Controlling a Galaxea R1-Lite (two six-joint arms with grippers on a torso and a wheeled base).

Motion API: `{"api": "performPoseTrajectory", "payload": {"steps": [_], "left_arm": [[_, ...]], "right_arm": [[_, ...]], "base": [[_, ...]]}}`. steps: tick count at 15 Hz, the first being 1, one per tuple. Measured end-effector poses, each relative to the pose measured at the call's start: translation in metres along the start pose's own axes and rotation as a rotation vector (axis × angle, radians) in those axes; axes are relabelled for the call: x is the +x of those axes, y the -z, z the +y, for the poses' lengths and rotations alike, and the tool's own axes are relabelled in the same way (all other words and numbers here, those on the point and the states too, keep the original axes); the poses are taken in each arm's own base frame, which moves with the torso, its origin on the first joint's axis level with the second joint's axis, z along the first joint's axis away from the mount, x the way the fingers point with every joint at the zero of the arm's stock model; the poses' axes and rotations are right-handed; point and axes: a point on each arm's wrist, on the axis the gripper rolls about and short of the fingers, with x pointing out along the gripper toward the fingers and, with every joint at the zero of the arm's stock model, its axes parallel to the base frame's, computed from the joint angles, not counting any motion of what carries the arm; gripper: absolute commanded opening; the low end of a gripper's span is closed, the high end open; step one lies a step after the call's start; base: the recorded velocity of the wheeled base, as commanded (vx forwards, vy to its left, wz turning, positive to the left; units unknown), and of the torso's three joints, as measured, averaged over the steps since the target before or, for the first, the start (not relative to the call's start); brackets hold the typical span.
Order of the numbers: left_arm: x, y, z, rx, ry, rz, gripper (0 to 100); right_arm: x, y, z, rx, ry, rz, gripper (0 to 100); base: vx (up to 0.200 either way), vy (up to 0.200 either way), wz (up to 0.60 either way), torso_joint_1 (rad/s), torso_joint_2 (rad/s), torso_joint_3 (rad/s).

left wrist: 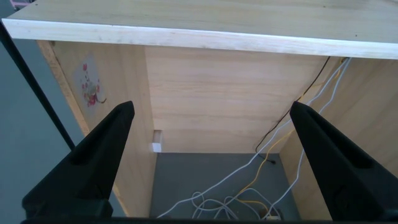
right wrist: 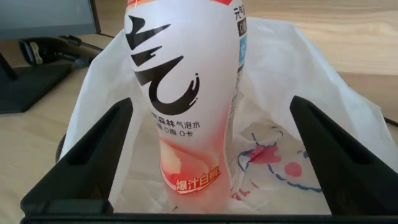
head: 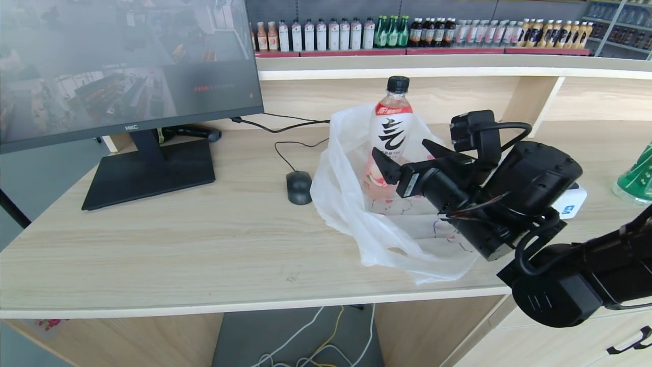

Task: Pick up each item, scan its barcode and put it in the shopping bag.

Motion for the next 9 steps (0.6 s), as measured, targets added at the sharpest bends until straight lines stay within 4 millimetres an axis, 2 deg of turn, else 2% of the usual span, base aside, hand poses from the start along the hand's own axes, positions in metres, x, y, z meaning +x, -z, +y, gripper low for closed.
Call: {"api": "performPoseTrajectory", "payload": {"steps": [9], "left_arm": [[0.0,0.0,0.0,0.0,0.0,0.0,100]], "right_arm": [[-0.065,-0.025,-0.009,0.013,0.0,-0.084,100]], "base": [[0.0,0.0,0.0,0.0,0.0,0.0]]}}
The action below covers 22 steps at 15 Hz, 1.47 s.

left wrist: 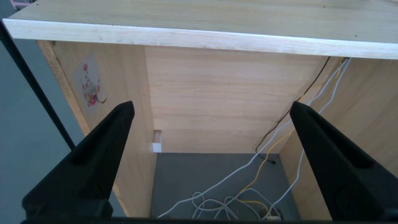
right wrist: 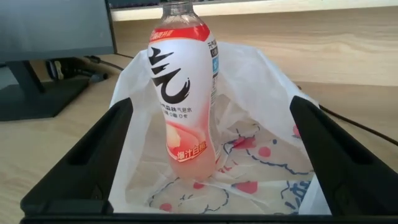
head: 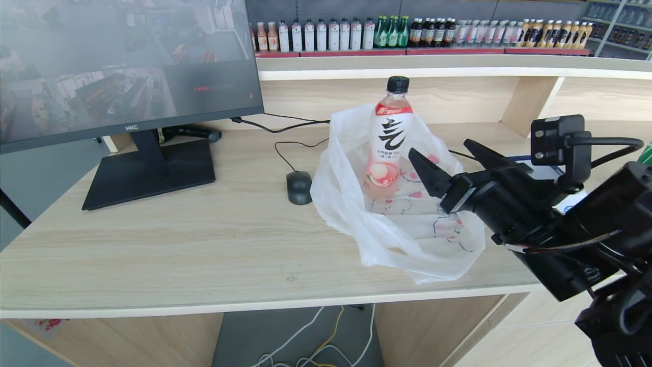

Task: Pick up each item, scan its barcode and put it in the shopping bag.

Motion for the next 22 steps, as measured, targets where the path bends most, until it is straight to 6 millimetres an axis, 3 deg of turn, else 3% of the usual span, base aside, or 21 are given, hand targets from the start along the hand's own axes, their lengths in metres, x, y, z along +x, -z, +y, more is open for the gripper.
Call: {"api": "performPoseTrajectory", "payload": {"steps": [7,9,16,22], "left_arm": [[0.0,0.0,0.0,0.0,0.001,0.0,100],[0.0,0.0,0.0,0.001,0.001,0.001,100],[0.0,0.0,0.0,0.015,0.003,0.0,100],[0.0,0.0,0.0,0.003,0.002,0.0,100]], "right_arm": [[-0.029,-0.01,0.004,0.014,-0.035,-0.033,100],[-0.033,-0.01,0.004,0.016,-0.04,-0.027,100],[-0.037,-0.011,0.007,0.042,-0.058,-0.034,100],[-0.037,-0.011,0.007,0.041,-0.055,-0.036,100]], "base": [[-0.029,0.0,0.0,0.001,0.0,0.0],[-0.2,0.0,0.0,0.007,0.01,0.002],[0.0,0.0,0.0,0.0,0.0,0.0],[0.0,-0.2,0.0,0.002,0.0,0.001]]}}
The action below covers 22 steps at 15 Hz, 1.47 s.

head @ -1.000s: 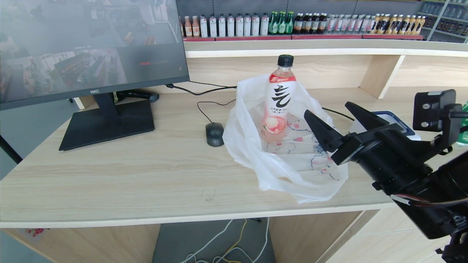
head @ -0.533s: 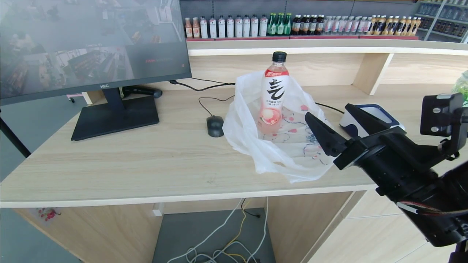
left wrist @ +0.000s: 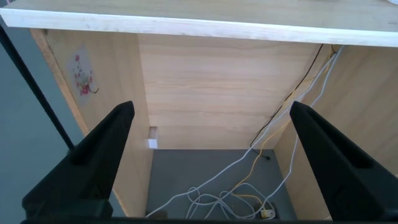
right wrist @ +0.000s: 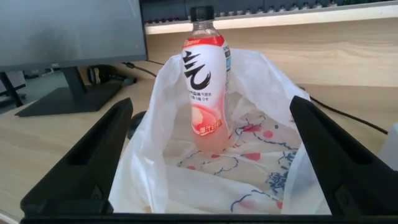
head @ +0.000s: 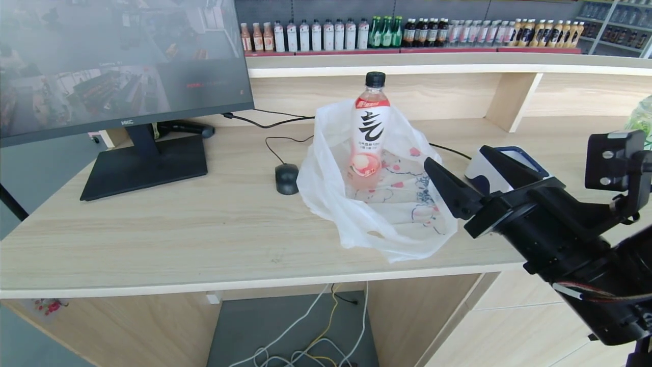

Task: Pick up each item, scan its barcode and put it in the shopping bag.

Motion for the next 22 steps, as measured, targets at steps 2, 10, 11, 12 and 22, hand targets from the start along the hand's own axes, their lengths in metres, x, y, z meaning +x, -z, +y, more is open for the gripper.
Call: {"api": "performPoseTrajectory", "payload": {"steps": [2,10,11,12,22], "left_arm": [[0.0,0.0,0.0,-0.001,-0.001,0.0,100],[0.0,0.0,0.0,-0.004,-0.002,0.0,100],[0.0,0.0,0.0,-0.004,-0.002,0.0,100],[0.0,0.0,0.0,-0.005,-0.002,0.0,100],[0.0,0.0,0.0,-0.008,-0.002,0.0,100]], "right_arm": [[0.0009,-0.0014,0.0006,0.003,-0.001,-0.008,100],[0.0006,-0.0033,0.0002,0.001,-0.001,-0.014,100],[0.0009,-0.0037,0.0003,0.002,-0.001,-0.016,100],[0.0007,-0.0042,0.0001,0.003,-0.001,-0.018,100],[-0.004,-0.0004,-0.0066,-0.012,0.024,0.005,100]], "base": [[0.0,-0.2,0.0,0.002,0.0,0.005],[0.0,-0.2,0.0,0.004,0.0,0.001],[0.0,-0.2,0.0,0.007,0.01,0.002],[0.0,-0.2,0.0,0.002,0.01,0.002],[0.0,-0.2,0.0,0.002,0.0,0.003]]}}
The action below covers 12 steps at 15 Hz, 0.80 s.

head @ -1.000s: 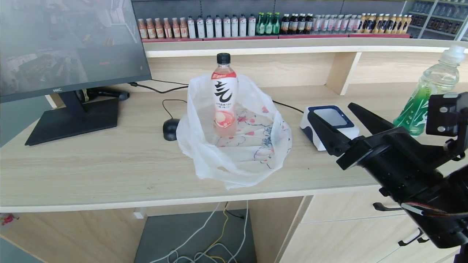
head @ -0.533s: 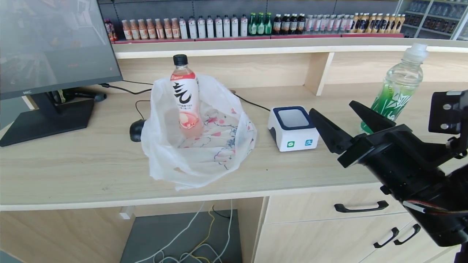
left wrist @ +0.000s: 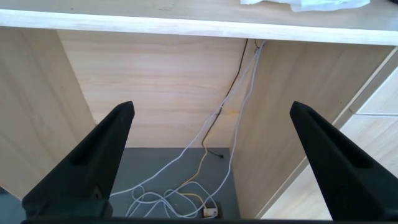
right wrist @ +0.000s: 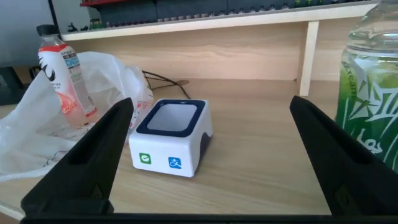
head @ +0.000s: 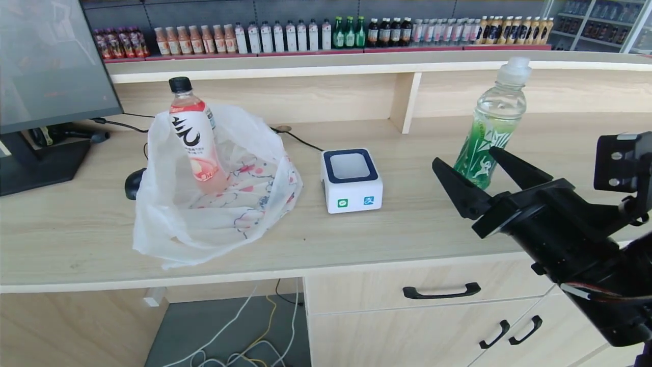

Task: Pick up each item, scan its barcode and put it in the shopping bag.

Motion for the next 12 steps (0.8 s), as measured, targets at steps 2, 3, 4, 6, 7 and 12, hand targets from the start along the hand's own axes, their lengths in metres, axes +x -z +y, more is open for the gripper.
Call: {"api": "performPoseTrajectory", "payload": {"steps": [2,3,4,6,7,12], "left_arm": [[0.0,0.0,0.0,0.0,0.0,0.0,100],[0.0,0.0,0.0,0.0,0.0,0.0,100],[0.0,0.0,0.0,0.0,-0.001,0.0,100],[0.0,0.0,0.0,0.0,0.0,0.0,100],[0.0,0.0,0.0,0.001,0.0,0.0,100],[0.0,0.0001,0.0,0.006,0.0,0.001,100]], "right_arm": [[0.0009,0.0013,-0.0075,-0.013,0.03,0.004,100],[0.0013,0.0015,-0.0099,-0.017,0.04,0.004,100],[0.0016,0.0018,-0.0109,-0.02,0.044,0.005,100],[0.0018,0.0021,-0.0118,-0.021,0.048,0.005,100],[0.0019,0.0023,-0.0125,-0.022,0.051,0.006,100],[0.0049,0.0051,-0.0117,-0.036,0.045,0.012,100]], "base": [[0.0,-0.2,0.0,-0.002,0.0,0.0],[0.0,-0.2,0.0,0.002,0.0,0.002],[0.0,-0.2,0.0,0.007,0.0,0.002],[0.0,-0.2,0.0,0.002,0.0,0.0],[0.0,-0.2,0.0,-0.002,0.0,0.002],[0.0,0.0,0.0,0.0,0.0,0.0]]}}
